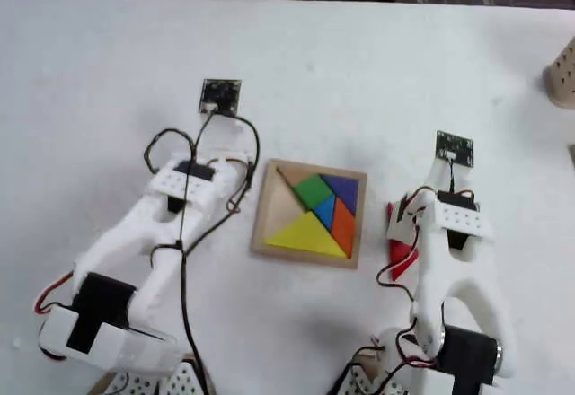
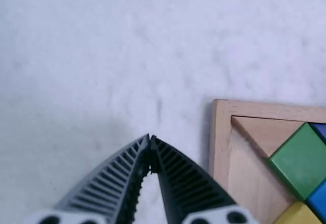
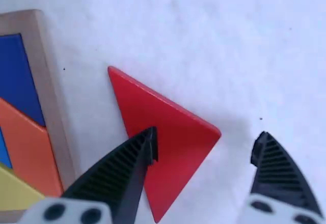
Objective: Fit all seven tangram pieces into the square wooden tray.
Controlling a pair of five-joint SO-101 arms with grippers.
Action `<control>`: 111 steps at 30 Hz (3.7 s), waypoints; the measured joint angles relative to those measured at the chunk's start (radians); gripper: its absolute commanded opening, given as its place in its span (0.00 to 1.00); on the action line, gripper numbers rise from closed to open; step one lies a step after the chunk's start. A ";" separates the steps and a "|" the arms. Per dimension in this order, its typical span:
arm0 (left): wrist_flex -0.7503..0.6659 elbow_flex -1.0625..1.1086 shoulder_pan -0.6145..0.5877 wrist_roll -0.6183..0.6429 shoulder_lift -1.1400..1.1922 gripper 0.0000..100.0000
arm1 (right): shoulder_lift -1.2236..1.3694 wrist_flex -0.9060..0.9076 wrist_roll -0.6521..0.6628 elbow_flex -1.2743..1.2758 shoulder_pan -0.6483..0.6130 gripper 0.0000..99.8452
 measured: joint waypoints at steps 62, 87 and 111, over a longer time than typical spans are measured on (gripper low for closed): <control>0.000 0.000 0.000 0.000 0.000 0.02 | 0.359 0.256 0.127 -0.325 0.008 0.14; 0.000 0.000 0.000 0.000 0.000 0.02 | 0.241 0.296 0.201 -0.204 0.068 0.17; 0.000 0.000 0.000 0.000 0.000 0.02 | 0.264 0.319 0.259 -0.144 0.133 0.11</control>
